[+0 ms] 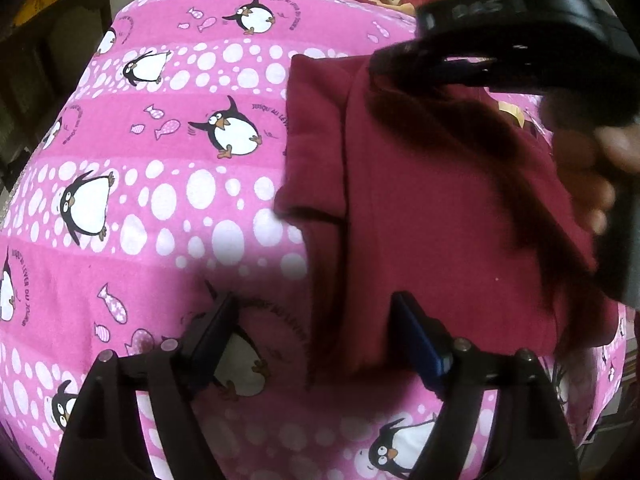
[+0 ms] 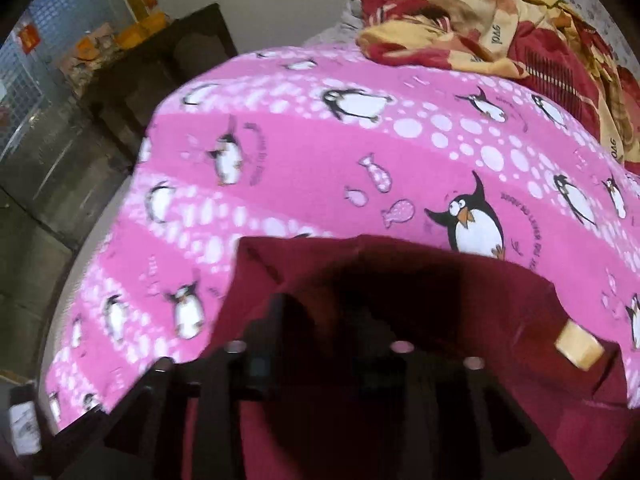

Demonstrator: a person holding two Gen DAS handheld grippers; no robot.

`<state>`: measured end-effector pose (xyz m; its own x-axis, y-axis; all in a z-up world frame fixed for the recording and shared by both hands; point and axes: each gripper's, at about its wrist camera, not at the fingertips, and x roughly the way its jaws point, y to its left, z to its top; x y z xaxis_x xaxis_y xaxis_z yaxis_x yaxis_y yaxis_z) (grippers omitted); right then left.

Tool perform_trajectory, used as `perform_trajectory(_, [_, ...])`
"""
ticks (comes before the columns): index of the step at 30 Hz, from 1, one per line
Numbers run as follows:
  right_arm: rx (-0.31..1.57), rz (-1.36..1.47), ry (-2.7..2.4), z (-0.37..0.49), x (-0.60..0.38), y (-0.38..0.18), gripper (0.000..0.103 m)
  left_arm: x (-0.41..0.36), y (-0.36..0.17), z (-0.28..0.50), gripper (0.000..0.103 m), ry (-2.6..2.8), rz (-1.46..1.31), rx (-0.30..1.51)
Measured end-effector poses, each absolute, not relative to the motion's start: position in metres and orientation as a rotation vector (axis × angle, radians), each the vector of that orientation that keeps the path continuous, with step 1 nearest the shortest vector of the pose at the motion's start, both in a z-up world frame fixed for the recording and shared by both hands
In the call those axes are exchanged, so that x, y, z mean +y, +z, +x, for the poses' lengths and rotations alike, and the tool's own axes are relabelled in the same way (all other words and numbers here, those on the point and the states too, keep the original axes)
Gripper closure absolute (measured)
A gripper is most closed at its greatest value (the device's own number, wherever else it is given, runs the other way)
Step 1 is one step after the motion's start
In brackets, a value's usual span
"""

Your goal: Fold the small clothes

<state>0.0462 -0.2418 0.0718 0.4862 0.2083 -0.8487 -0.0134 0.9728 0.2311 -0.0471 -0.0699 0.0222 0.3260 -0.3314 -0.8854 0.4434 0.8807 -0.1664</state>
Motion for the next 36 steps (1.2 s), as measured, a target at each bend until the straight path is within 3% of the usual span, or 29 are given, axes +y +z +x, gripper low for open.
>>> perform_trajectory(8, [1.125,0.28,0.125,0.056,-0.239,0.037,0.048,-0.072,0.022,-0.051,0.023,-0.509,0.105,1.135])
perform_trajectory(15, [1.101,0.328,0.148,0.047,-0.244,0.056,0.046,-0.068,0.019,-0.045,0.02,-0.516,0.099,1.135])
perform_trajectory(17, [1.097,0.332,0.178,0.046,-0.239,0.062,0.037,-0.069,0.018,-0.045,0.019,-0.514,0.099,1.133])
perform_trajectory(29, [1.192,0.128,0.191,0.08,-0.177,0.039,0.01,-0.069,0.013,-0.046,0.015,-0.533,0.072,1.134])
perform_trajectory(31, [1.189,0.1,0.168,0.084,-0.172,0.033,0.009,-0.067,0.012,-0.043,0.014,-0.534,0.06,1.137])
perform_trajectory(33, [1.179,0.041,0.148,0.082,-0.167,0.032,0.011,-0.064,0.012,-0.04,0.014,-0.533,0.048,1.142])
perform_trajectory(34, [1.175,-0.001,0.127,0.08,-0.166,0.032,0.024,-0.063,0.012,-0.038,0.014,-0.532,0.039,1.144])
perform_trajectory(35, [1.166,-0.077,0.09,0.077,-0.165,0.033,0.048,-0.063,0.013,-0.037,0.014,-0.53,0.03,1.143])
perform_trajectory(36, [1.157,-0.096,0.093,0.074,-0.166,0.035,0.054,-0.063,0.013,-0.035,0.014,-0.527,0.023,1.142])
